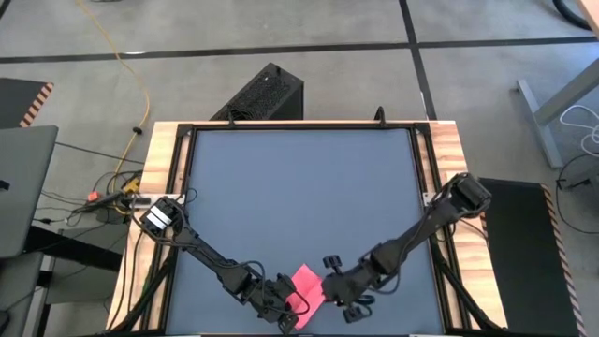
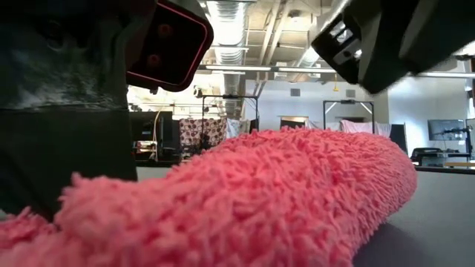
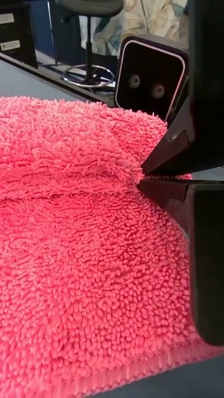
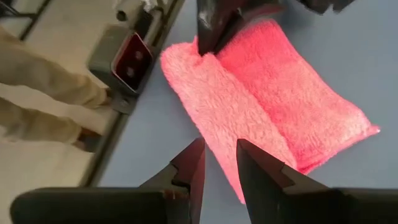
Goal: Roll towel
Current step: Roll the pink towel
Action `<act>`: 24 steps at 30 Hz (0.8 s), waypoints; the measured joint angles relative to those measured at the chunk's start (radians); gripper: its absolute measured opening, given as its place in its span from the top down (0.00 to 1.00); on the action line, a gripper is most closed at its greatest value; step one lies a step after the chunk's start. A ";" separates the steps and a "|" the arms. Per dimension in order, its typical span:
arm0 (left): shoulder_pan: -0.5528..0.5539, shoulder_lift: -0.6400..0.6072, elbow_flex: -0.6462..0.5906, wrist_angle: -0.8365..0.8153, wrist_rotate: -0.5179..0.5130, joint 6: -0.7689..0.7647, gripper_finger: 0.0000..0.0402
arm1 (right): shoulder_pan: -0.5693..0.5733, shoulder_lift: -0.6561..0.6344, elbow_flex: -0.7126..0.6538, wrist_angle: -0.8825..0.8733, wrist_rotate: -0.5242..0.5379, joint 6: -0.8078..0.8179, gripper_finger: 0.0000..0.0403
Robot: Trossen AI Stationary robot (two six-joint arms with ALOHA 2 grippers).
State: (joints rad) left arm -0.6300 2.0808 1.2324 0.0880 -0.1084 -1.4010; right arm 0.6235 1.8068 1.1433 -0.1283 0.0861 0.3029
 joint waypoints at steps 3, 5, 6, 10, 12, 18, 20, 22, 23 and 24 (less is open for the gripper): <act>0.001 0.000 0.000 0.000 0.004 0.000 1.00 | -0.001 0.019 -0.001 -0.001 0.019 -0.017 0.71; 0.001 0.000 0.000 0.001 0.006 0.000 1.00 | -0.002 0.035 -0.001 -0.001 0.019 -0.024 0.71; 0.002 0.000 0.000 0.003 0.007 0.000 1.00 | -0.002 0.045 -0.001 -0.001 0.019 -0.025 0.71; 0.002 0.000 0.000 0.009 0.010 -0.001 1.00 | -0.001 0.065 -0.002 -0.009 0.025 -0.052 0.71; 0.002 0.000 0.000 0.010 0.010 -0.002 1.00 | 0.000 0.064 -0.002 -0.007 0.040 -0.078 0.71; 0.002 0.000 0.000 0.013 0.012 0.000 1.00 | -0.004 0.063 -0.002 -0.016 0.052 -0.127 0.71; 0.002 0.000 0.000 0.014 0.014 0.000 1.00 | -0.004 0.063 -0.003 -0.029 0.053 -0.129 0.71; 0.002 0.000 0.000 0.015 0.014 0.000 1.00 | -0.004 0.063 -0.004 -0.035 0.059 -0.132 0.71; 0.002 0.000 0.000 0.015 0.014 0.000 1.00 | -0.004 0.063 -0.004 -0.037 0.062 -0.131 0.71; 0.002 0.000 0.000 0.015 0.014 0.000 1.00 | -0.004 0.063 -0.004 -0.040 0.065 -0.131 0.71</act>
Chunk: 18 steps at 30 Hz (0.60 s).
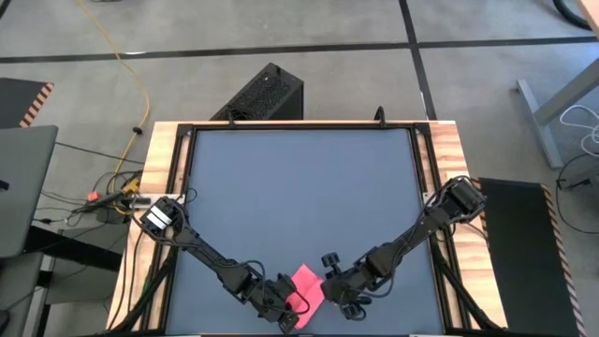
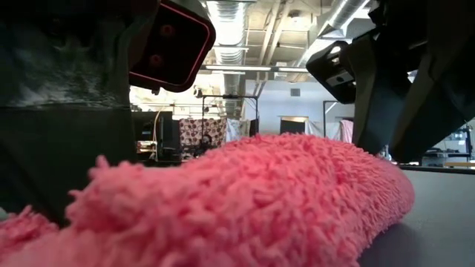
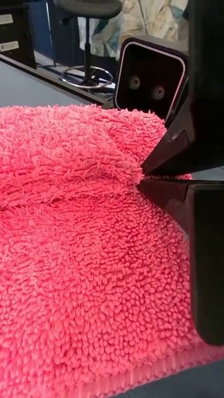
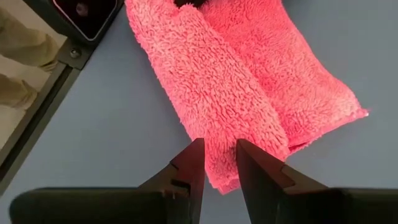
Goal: Roll towel
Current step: Roll the pink towel
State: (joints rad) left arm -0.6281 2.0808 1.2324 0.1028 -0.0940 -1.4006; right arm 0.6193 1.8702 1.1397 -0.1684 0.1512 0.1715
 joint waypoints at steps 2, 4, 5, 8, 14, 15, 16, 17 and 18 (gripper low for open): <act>0.000 0.000 0.000 0.000 0.000 0.000 1.00 | 0.000 0.000 0.000 -0.004 0.003 0.000 0.71; 0.000 0.000 0.000 0.000 0.000 0.000 1.00 | 0.000 0.000 0.000 -0.003 0.010 0.001 0.71; 0.000 0.000 0.000 0.000 0.000 0.000 1.00 | 0.000 0.000 0.000 -0.003 0.014 0.001 0.71; 0.000 0.000 0.000 0.000 -0.001 0.000 1.00 | 0.000 0.000 0.000 -0.003 0.021 0.004 0.71; 0.000 0.000 0.000 0.005 -0.003 0.001 1.00 | -0.010 0.045 0.000 0.015 0.013 0.036 0.71; 0.000 0.000 0.000 0.009 -0.003 0.001 1.00 | -0.012 0.051 0.001 0.014 0.013 0.038 0.71; 0.000 0.000 0.000 0.014 -0.005 0.001 1.00 | -0.010 0.055 -0.001 0.010 0.012 0.038 0.71; 0.000 0.000 0.000 0.017 -0.006 0.001 1.00 | -0.009 0.067 0.001 0.021 0.011 0.040 0.71; 0.001 0.000 0.000 0.017 -0.005 0.001 1.00 | -0.009 0.071 0.002 0.027 0.012 0.043 0.71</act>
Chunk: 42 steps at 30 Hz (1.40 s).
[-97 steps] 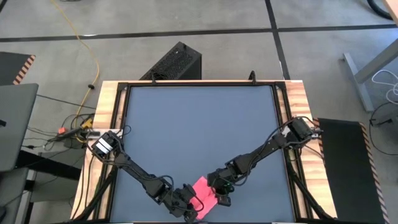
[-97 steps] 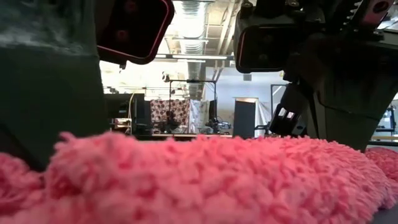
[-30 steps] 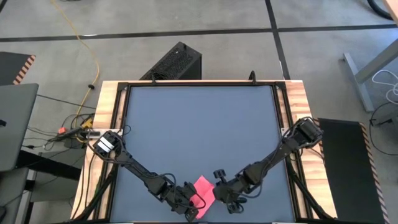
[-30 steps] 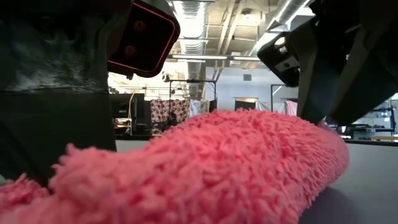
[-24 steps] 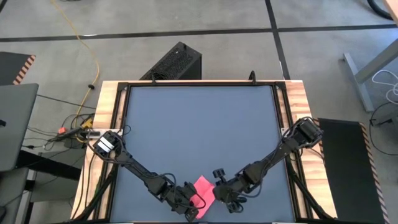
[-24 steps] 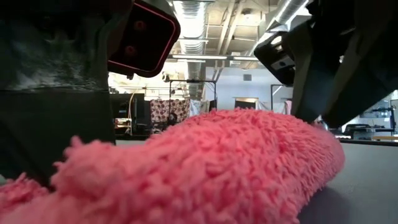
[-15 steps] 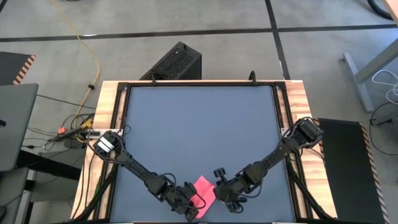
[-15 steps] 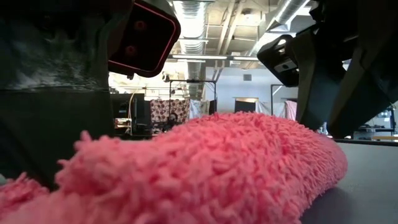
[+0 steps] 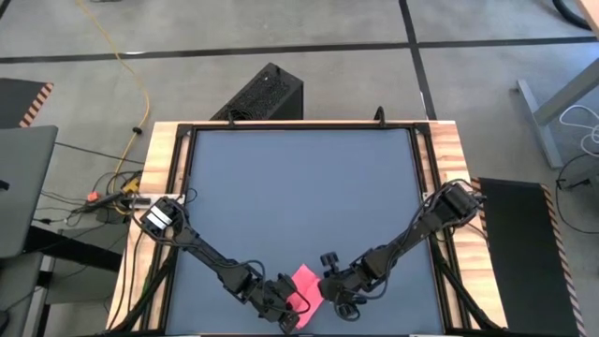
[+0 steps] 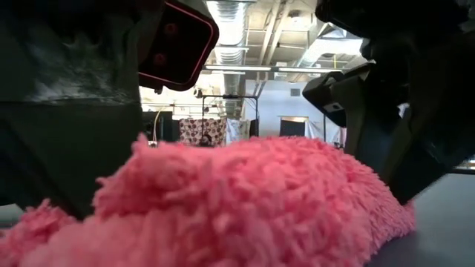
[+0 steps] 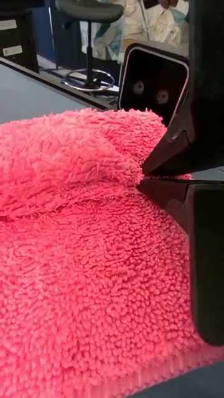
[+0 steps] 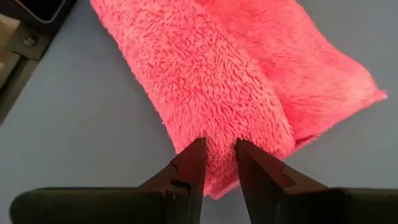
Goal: Roll towel
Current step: Roll the pink towel
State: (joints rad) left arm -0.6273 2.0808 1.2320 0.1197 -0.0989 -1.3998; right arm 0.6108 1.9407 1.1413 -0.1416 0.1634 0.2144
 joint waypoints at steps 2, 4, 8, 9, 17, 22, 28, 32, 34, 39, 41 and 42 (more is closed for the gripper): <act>0.000 0.000 0.000 0.004 0.004 0.000 1.00 | 0.004 0.003 0.000 0.003 -0.007 0.002 0.71; 0.000 0.000 0.000 0.004 0.009 0.000 1.00 | 0.001 0.007 0.000 0.022 -0.044 0.004 0.71; 0.000 0.000 0.000 0.003 0.016 0.004 1.00 | -0.004 0.007 0.000 0.021 -0.078 0.005 0.71; 0.000 0.000 0.000 0.003 0.016 0.007 1.00 | -0.004 0.008 0.000 0.014 -0.077 0.005 0.71; 0.002 0.000 0.000 0.001 0.000 0.026 1.00 | -0.021 0.009 0.001 -0.023 -0.061 0.001 0.71; 0.002 0.000 0.000 0.001 -0.022 0.027 1.00 | -0.024 0.009 0.001 -0.026 -0.055 -0.003 0.71; -0.011 -0.005 0.000 -0.027 -0.022 0.024 1.00 | -0.024 0.010 0.000 -0.027 -0.036 -0.003 0.71; -0.031 -0.010 0.000 -0.045 -0.027 0.016 1.00 | -0.024 0.010 0.000 -0.028 -0.035 -0.003 0.71; -0.041 -0.011 0.000 -0.040 -0.040 0.031 1.00 | -0.024 0.010 0.000 -0.029 -0.034 -0.001 0.71; -0.057 -0.011 0.000 0.046 -0.052 0.057 0.98 | -0.024 0.010 0.000 -0.029 -0.034 0.020 0.71; -0.059 -0.012 0.000 0.083 -0.044 0.080 0.93 | -0.024 0.010 0.000 -0.029 -0.034 0.020 0.71; -0.061 -0.012 0.000 0.100 -0.036 0.083 0.90 | -0.024 0.010 0.000 -0.029 -0.033 0.021 0.71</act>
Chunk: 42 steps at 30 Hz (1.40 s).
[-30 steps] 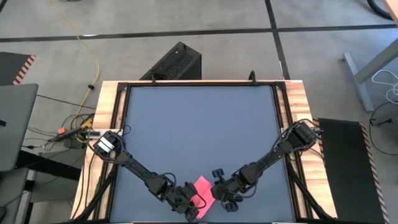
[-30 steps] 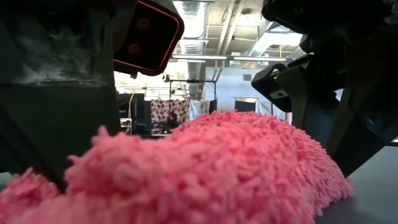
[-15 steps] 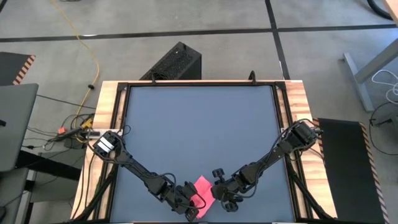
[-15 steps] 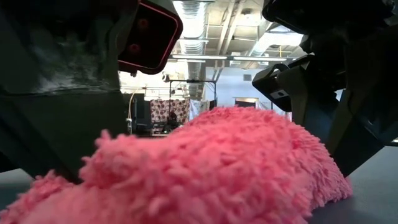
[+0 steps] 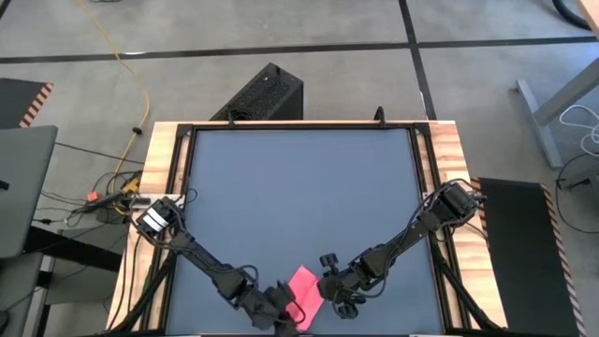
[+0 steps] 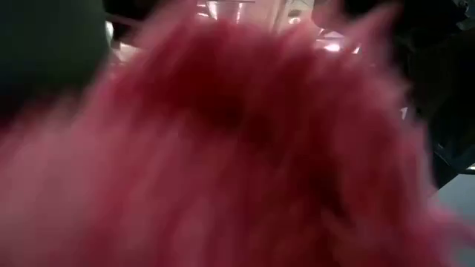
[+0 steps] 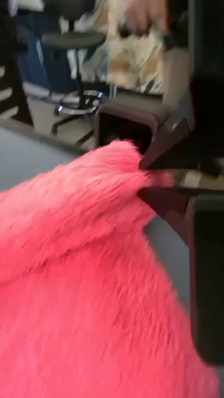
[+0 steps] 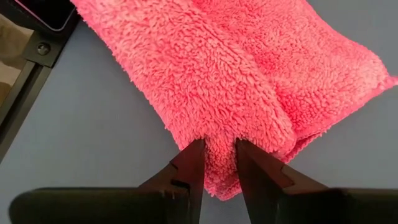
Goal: Roll towel
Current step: Roll the pink towel
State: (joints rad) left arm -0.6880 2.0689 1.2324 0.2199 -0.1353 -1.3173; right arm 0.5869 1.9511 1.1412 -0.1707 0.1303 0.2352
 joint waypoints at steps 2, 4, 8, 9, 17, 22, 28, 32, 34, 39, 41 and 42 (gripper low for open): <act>0.000 0.000 0.000 0.040 0.023 0.010 0.83 | 0.000 0.000 0.000 0.000 0.001 0.000 0.71; -0.001 -0.001 0.001 0.043 0.034 0.011 0.76 | 0.000 0.000 -0.001 -0.001 0.002 0.000 0.71; 0.000 -0.001 0.001 0.041 0.008 0.007 0.64 | 0.000 0.000 -0.001 -0.001 0.002 0.003 0.71; -0.001 -0.001 0.002 0.040 -0.004 0.002 0.63 | -0.001 0.000 -0.001 -0.001 0.002 0.003 0.71; 0.006 -0.001 0.049 -0.163 -0.093 -0.014 0.61 | -0.027 0.000 -0.001 0.000 -0.004 0.061 0.71; 0.025 -0.003 0.053 -0.382 -0.060 -0.145 0.61 | -0.031 0.000 -0.001 0.001 -0.005 0.064 0.71; 0.034 -0.006 0.053 -0.394 -0.045 -0.140 0.61 | -0.025 0.001 -0.001 0.003 -0.002 0.063 0.71; 0.048 -0.006 0.053 -0.404 -0.025 -0.140 0.61 | -0.026 0.001 -0.002 0.009 0.000 0.076 0.71; 0.056 -0.006 0.055 -0.424 -0.020 -0.144 0.61 | -0.026 0.001 -0.002 0.026 0.000 0.087 0.71; 0.084 -0.007 0.055 -0.461 -0.017 -0.144 0.61 | -0.033 0.002 -0.002 0.048 0.000 0.139 0.71; 0.097 -0.007 0.054 -0.465 -0.017 -0.135 0.61 | -0.035 0.002 -0.002 0.051 -0.001 0.150 0.71; 0.103 -0.007 0.054 -0.466 -0.017 -0.131 0.61 | -0.035 0.002 -0.002 0.054 -0.001 0.150 0.71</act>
State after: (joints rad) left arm -0.5848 2.0621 1.2865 -0.2465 -0.1524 -1.4480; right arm 0.5522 1.9530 1.1393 -0.1168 0.1291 0.3855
